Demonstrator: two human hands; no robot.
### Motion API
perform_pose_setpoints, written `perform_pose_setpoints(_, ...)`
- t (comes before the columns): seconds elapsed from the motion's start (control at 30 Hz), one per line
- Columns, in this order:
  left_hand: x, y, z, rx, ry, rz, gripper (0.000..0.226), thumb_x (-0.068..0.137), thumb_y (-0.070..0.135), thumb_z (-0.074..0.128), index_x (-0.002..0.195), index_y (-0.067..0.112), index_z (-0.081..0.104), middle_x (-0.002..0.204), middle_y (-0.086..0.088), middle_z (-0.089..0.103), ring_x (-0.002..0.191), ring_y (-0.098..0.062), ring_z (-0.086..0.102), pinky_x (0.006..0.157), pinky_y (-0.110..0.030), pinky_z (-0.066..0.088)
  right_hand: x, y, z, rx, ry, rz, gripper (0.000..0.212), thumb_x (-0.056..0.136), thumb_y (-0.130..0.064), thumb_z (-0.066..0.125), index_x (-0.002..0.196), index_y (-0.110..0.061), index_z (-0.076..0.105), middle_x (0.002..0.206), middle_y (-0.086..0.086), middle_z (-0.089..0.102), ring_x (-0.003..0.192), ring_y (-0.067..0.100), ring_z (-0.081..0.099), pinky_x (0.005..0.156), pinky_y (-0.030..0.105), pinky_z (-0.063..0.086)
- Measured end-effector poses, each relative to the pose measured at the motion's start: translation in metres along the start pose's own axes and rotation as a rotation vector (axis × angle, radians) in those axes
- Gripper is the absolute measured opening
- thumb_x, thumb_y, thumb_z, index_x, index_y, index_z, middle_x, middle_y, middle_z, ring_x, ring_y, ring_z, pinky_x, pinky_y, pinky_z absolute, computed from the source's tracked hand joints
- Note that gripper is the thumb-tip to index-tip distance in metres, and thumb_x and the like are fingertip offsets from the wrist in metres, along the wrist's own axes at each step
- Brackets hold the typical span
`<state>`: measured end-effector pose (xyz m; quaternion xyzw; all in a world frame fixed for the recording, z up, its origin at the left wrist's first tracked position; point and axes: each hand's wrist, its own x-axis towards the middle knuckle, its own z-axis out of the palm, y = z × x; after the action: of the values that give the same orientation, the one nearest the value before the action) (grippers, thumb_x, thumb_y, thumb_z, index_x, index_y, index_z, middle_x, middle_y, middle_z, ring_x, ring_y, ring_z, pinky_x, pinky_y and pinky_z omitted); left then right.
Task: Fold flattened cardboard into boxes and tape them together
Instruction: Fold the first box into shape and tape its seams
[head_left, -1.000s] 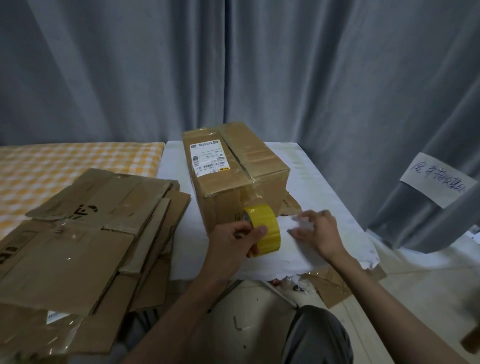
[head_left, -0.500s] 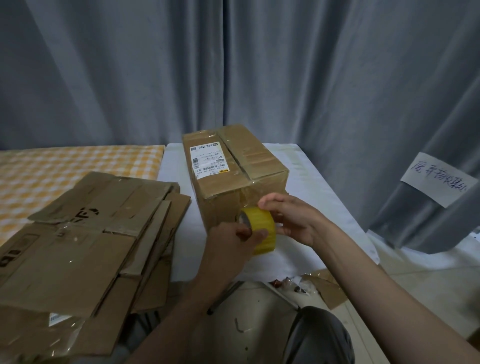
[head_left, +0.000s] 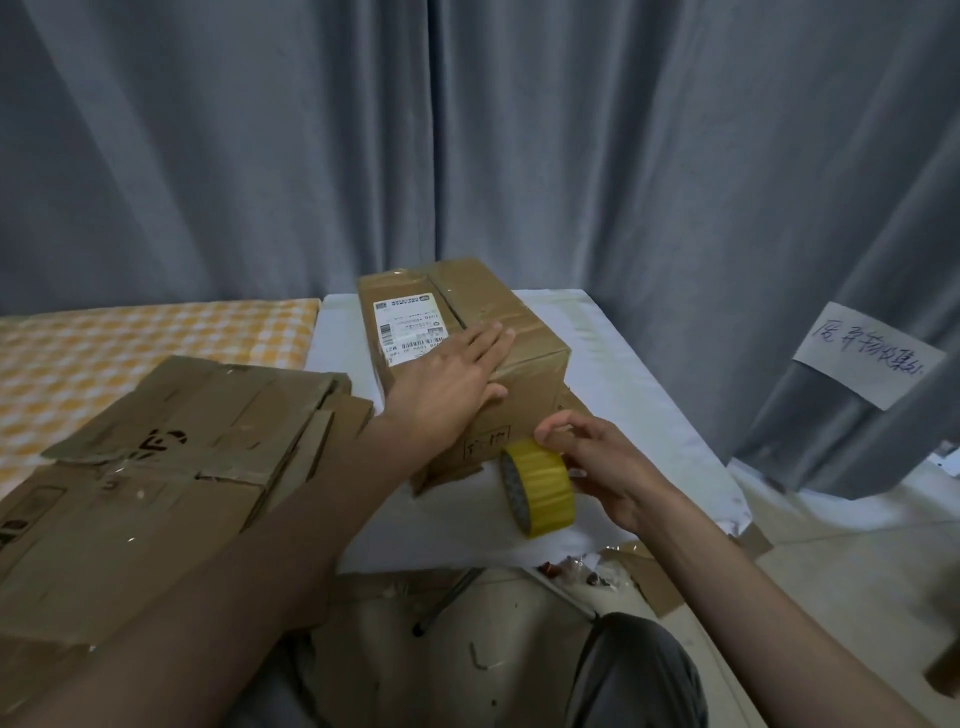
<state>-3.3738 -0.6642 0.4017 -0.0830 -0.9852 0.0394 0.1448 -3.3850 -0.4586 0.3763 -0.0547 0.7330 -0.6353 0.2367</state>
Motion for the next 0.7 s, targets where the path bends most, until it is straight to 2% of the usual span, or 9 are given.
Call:
perform_pose_setpoints(0.1,0.006,0.003,0.002,0.066,-0.035,0.027,0.076,0.101,0.047,0.039,0.157,0.017,-0.004,0.166,-0.002,0.003,0.152,-0.019,0.008,0.117,-0.039,0.031,-0.008,0.000,-0.006,0.032,0.036,-0.100,0.012,0.092,-0.010,0.066,0.085,-0.019,0.072,0.073,-0.004,0.064,0.055,0.004,0.057,0.050,0.019,0.047)
perform_pose_setpoints(0.17,0.010,0.002,-0.005,0.009,-0.128,0.079,0.077,0.103,0.045,0.038,0.157,0.018,-0.009,0.166,-0.003,-0.003,0.152,-0.020,0.001,0.122,-0.038,0.015,-0.013,-0.002,-0.009,0.043,0.066,-0.158,0.011,0.090,-0.011,0.069,0.084,-0.019,0.073,0.073,-0.003,0.063,0.055,0.005,0.055,0.051,0.020,0.047)
perform_pose_setpoints(0.23,0.012,0.000,-0.021,-0.159,-0.163,0.099,0.075,0.101,0.051,0.036,0.158,0.022,-0.003,0.166,-0.001,-0.003,0.152,-0.018,-0.001,0.124,-0.038,0.005,-0.019,-0.004,-0.011,0.046,0.090,-0.211,0.008,0.088,-0.013,0.071,0.084,-0.018,0.074,0.072,-0.002,0.062,0.055,0.005,0.054,0.051,0.021,0.047)
perform_pose_setpoints(0.3,0.008,0.004,-0.032,-0.291,0.024,0.139,0.067,0.097,0.057,0.039,0.154,0.024,0.030,0.162,-0.001,0.023,0.148,-0.019,0.018,0.120,-0.041,0.018,-0.023,-0.004,-0.013,0.043,0.112,-0.253,0.004,0.088,-0.015,0.072,0.085,-0.018,0.074,0.077,-0.001,0.064,0.058,0.006,0.057,0.053,0.022,0.048)
perform_pose_setpoints(0.37,-0.001,0.018,-0.042,-0.294,0.174,0.178,0.056,0.090,0.064,0.040,0.125,0.027,0.064,0.134,0.007,0.055,0.125,-0.014,0.041,0.100,-0.033,0.030,-0.026,-0.004,-0.014,0.051,0.133,-0.286,0.004,0.088,-0.015,0.072,0.085,-0.018,0.074,0.083,0.003,0.064,0.059,0.007,0.058,0.053,0.023,0.049)
perform_pose_setpoints(0.43,-0.008,0.034,-0.045,-0.276,0.151,0.175,0.047,0.083,0.069,0.048,0.099,0.033,0.074,0.101,0.017,0.065,0.097,-0.008,0.042,0.079,-0.028,0.025,-0.028,-0.004,-0.013,0.067,0.149,-0.312,0.005,0.089,-0.015,0.071,0.085,-0.017,0.073,0.088,0.012,0.063,0.061,0.007,0.058,0.053,0.023,0.049)
perform_pose_setpoints(0.47,-0.010,0.040,-0.045,-0.289,0.122,0.154,0.039,0.081,0.066,0.057,0.092,0.033,0.075,0.091,0.018,0.065,0.088,-0.006,0.041,0.076,-0.029,0.025,-0.030,-0.004,-0.012,0.072,0.155,-0.324,0.004,0.089,-0.015,0.071,0.086,-0.017,0.073,0.092,0.016,0.063,0.062,0.007,0.058,0.054,0.022,0.049)
perform_pose_setpoints(0.57,-0.012,0.051,-0.049,-0.463,0.072,0.053,0.009,0.080,0.038,0.078,0.079,0.029,0.076,0.075,0.017,0.067,0.073,0.002,0.052,0.077,-0.028,0.045,-0.034,-0.005,-0.011,0.067,0.172,-0.350,0.007,0.091,-0.017,0.069,0.087,-0.020,0.074,0.097,0.013,0.067,0.070,0.008,0.060,0.060,0.024,0.050)
perform_pose_setpoints(0.7,-0.011,0.061,-0.052,-0.477,0.079,-0.070,0.010,0.083,0.017,0.068,0.077,0.023,0.074,0.071,0.011,0.067,0.068,-0.003,0.059,0.071,-0.027,0.050,-0.036,0.001,-0.010,0.049,0.192,-0.372,0.021,0.097,-0.018,0.061,0.106,-0.031,0.073,0.106,-0.006,0.072,0.098,0.013,0.065,0.083,0.031,0.053)
